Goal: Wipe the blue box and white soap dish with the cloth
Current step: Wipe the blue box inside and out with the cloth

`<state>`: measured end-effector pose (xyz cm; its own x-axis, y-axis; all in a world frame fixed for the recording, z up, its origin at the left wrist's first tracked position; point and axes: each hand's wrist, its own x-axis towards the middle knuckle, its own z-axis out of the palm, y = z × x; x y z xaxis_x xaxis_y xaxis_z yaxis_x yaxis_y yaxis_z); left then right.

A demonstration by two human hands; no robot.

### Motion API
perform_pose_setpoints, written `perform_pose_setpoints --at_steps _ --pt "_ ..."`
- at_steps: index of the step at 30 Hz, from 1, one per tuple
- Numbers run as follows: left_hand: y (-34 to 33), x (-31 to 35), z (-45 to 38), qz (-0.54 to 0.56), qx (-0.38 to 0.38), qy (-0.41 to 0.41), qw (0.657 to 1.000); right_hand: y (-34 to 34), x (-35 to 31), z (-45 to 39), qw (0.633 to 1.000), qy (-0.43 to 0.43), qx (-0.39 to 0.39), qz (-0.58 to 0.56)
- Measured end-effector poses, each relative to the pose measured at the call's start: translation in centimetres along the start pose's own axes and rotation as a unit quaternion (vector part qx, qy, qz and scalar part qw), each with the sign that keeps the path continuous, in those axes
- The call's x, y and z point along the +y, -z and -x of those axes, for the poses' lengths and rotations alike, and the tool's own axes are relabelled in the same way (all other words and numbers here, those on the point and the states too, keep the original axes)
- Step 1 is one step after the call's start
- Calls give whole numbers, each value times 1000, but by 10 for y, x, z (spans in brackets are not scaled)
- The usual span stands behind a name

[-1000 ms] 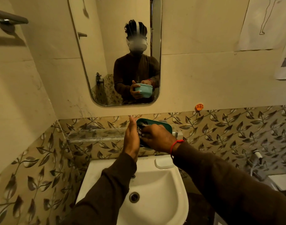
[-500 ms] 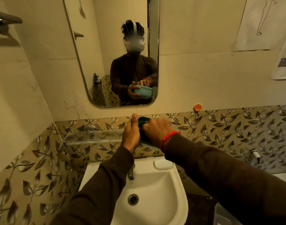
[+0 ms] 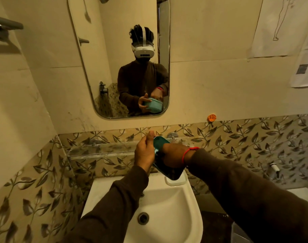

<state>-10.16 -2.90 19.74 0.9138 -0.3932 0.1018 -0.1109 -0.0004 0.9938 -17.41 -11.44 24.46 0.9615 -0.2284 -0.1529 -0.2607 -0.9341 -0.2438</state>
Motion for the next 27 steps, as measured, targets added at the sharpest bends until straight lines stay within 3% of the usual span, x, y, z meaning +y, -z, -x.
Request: perform_pose_setpoints --at_steps 4,8,10,13,17,22,27 --pt "-1 2 3 57 -6 40 998 -7 1 -5 976 27 146 -160" --pt "3 11 -3 101 -60 106 987 -16 -1 -7 901 -19 268 -340" --pt "6 14 -6 105 -82 141 981 -20 -4 -7 886 -12 320 -336" --pt "10 15 -7 122 -98 197 968 -19 -8 -2 890 24 381 -248" --pt "11 11 -2 129 -122 224 958 -7 -4 1 921 69 371 -100" --pt "11 13 -2 87 -104 188 973 1 -5 3 934 88 345 18" --pt "8 13 0 132 -94 149 975 -1 -11 4 930 66 338 -124"
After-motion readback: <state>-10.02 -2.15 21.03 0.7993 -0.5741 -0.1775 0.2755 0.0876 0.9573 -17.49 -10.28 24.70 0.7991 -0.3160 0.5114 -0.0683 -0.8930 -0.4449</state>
